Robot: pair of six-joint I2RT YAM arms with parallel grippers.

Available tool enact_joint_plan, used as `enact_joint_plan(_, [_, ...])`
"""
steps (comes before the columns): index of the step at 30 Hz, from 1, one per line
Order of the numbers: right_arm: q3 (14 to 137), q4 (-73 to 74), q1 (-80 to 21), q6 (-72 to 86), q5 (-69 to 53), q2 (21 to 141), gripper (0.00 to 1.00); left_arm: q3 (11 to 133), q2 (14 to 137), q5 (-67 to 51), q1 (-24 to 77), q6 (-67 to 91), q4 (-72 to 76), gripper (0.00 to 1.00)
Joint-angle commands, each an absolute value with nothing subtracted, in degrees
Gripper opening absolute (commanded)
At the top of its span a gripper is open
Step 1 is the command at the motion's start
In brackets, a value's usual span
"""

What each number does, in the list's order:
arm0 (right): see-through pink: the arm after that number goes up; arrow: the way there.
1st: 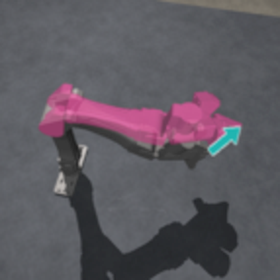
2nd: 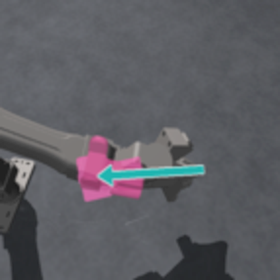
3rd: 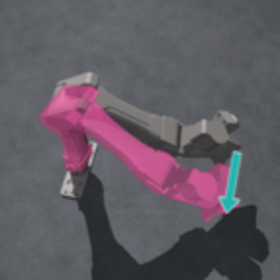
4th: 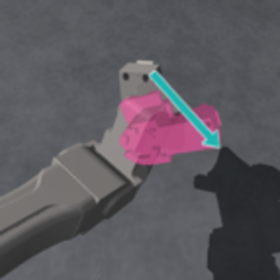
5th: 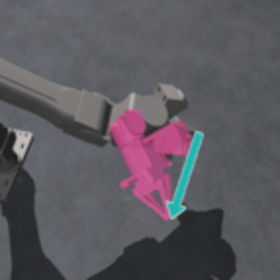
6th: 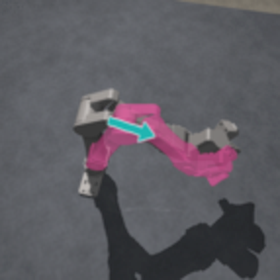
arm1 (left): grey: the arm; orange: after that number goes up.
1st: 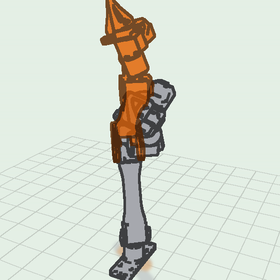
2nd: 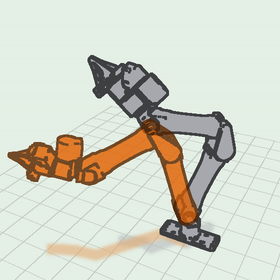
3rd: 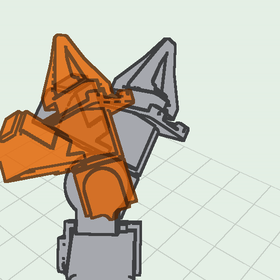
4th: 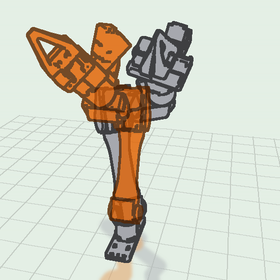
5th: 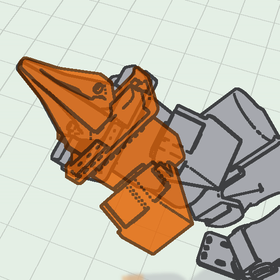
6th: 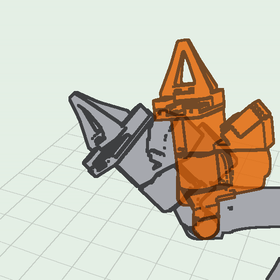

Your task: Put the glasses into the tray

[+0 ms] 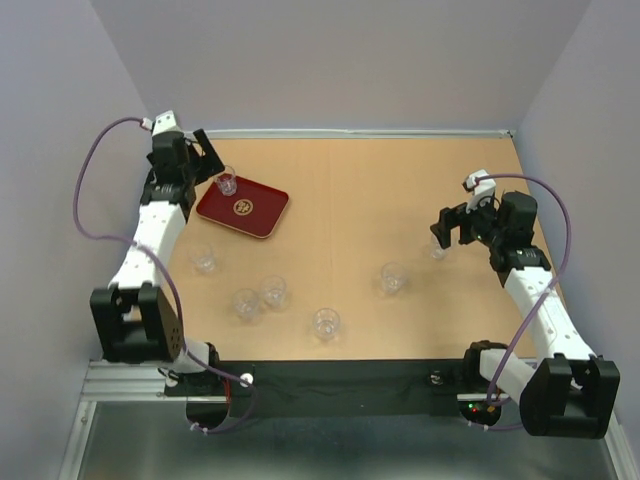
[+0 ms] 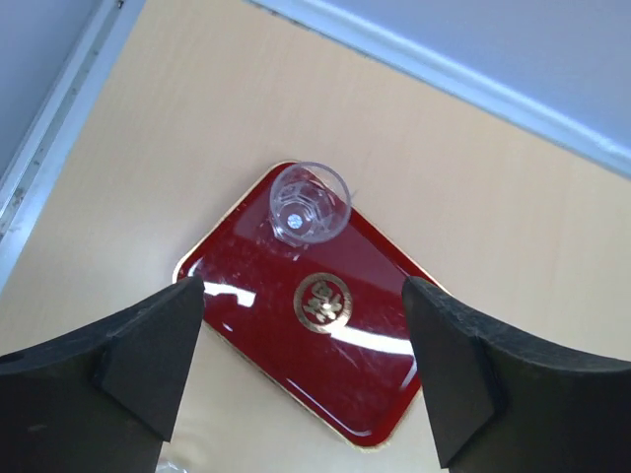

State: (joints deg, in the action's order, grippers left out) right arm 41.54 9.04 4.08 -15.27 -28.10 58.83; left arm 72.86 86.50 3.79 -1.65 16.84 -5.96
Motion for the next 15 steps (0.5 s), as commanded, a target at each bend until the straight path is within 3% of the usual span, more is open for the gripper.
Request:
enact_joint_plan(1, [43.24,8.17,4.13,-15.73,-28.83,57.48,1.00,60.95,73.34,4.57,-2.28,21.34,-1.14,0.96])
enact_joint_plan(7, [43.24,8.17,4.13,-15.64,-29.18,57.30,1.00,52.91,65.31,8.51,-2.46,27.94,-8.95,0.98])
enact_joint_plan(15, [43.24,8.17,4.13,-15.56,-29.00,57.74,1.00,47.64,63.46,10.81,-2.37,34.01,-20.73,0.98])
